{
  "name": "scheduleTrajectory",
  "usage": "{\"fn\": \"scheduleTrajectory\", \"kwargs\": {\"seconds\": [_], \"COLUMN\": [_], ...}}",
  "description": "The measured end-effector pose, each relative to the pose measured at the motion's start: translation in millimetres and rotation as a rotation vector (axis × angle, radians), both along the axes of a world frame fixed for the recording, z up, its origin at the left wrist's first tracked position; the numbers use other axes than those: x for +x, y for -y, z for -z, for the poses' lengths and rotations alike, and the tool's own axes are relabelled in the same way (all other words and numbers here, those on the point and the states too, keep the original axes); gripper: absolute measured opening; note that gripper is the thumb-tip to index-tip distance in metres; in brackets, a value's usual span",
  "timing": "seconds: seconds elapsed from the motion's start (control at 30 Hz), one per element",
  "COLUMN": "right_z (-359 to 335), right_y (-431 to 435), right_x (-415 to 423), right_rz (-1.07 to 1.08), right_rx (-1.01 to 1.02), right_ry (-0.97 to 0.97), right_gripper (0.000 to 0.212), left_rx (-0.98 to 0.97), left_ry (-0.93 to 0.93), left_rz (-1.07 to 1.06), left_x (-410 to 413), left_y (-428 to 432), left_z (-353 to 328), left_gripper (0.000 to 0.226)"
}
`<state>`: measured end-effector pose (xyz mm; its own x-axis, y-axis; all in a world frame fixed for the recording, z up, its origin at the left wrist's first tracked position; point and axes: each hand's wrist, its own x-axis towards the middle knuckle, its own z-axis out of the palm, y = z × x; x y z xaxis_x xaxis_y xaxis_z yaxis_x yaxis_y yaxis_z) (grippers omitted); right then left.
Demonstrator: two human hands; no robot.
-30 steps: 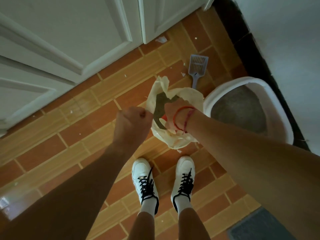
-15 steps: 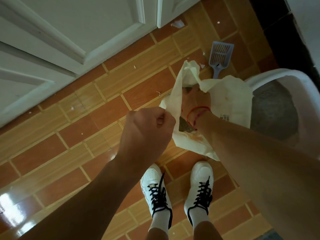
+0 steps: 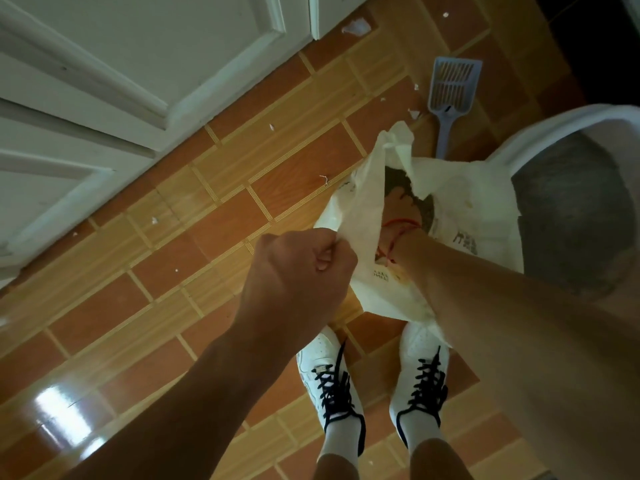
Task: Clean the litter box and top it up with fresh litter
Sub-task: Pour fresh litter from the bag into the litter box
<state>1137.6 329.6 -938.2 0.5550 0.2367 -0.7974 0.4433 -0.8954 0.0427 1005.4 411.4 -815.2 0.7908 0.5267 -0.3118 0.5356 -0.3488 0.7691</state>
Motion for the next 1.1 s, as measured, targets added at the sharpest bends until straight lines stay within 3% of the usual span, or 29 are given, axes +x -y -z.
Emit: {"fn": "scheduleTrajectory", "kwargs": {"seconds": [0.2,0.3,0.4,0.7,0.8,0.87,0.97,1.1], "right_z": [-19,-48,-68,-156,-190,-155,-117,-240], "right_y": [6,4,-4,5,15,46,87,66], "right_x": [14,25,31,46,54,68,83,79], "right_rz": [0.199,0.274,0.224,0.099,0.27,0.363,0.557,0.716], "right_rx": [0.066,0.113,0.187,0.248,0.367,0.42,0.414,0.662], "right_ry": [-0.229,-0.307,-0.25,-0.322,-0.361,-0.44,-0.575,-0.61], "right_gripper": [0.043,0.019,0.019,0.027,0.026,0.021,0.03,0.042], "left_rx": [0.001,0.017,-0.004,-0.056,-0.057,-0.053,-0.044,-0.003], "left_ry": [-0.016,-0.018,-0.061,-0.193,-0.234,-0.268,-0.304,-0.34], "left_rz": [-0.039,-0.058,-0.074,-0.166,-0.19,-0.191,-0.178,-0.13], "left_x": [9,13,18,27,29,31,35,40], "left_y": [3,1,-1,11,14,14,16,22], "left_z": [-9,-15,-23,-43,-48,-52,-56,-65], "left_gripper": [0.04,0.039,0.042,0.039,0.039,0.037,0.038,0.037]}}
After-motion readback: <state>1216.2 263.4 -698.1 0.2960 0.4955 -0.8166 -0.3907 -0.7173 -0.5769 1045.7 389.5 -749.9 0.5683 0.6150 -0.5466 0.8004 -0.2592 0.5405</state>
